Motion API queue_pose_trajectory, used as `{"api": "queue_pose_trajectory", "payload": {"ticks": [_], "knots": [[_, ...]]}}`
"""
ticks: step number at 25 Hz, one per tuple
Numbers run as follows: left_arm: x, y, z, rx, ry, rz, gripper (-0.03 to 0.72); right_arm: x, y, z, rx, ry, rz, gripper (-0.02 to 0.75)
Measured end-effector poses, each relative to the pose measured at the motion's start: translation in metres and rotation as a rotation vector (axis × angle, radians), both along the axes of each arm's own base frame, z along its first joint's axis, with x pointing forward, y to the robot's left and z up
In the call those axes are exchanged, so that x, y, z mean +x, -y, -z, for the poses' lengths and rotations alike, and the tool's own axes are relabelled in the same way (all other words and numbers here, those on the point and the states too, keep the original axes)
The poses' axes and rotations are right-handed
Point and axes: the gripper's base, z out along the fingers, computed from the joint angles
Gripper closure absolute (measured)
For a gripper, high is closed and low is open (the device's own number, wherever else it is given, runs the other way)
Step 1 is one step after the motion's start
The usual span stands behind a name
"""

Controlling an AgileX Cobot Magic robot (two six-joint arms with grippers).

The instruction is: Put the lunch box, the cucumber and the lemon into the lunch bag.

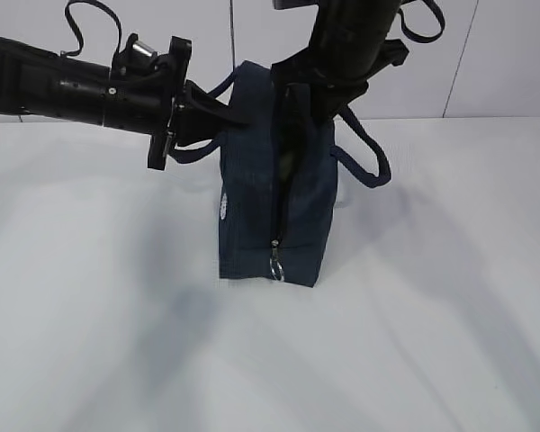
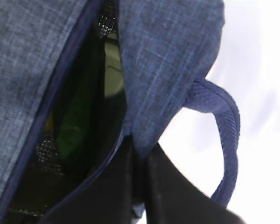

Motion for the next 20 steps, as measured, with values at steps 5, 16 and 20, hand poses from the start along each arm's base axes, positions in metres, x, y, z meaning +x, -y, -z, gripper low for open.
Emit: {"api": "queue_pose_trajectory", "payload": {"ticks": [5, 16, 20], "knots": [[0.001, -0.001, 0.003, 0.041, 0.012, -0.003, 0.692, 0.001, 0.000, 0.003, -0.003, -0.002, 0.000, 0.716], [0.001, -0.002, 0.005, 0.066, 0.009, -0.003, 0.477, 0.005, -0.004, 0.012, 0.019, -0.014, 0.018, 0.328], [-0.001, 0.000, 0.000, 0.000, -0.011, 0.005, 0.289, 0.005, -0.004, 0.012, 0.026, -0.016, 0.036, 0.253]]}}
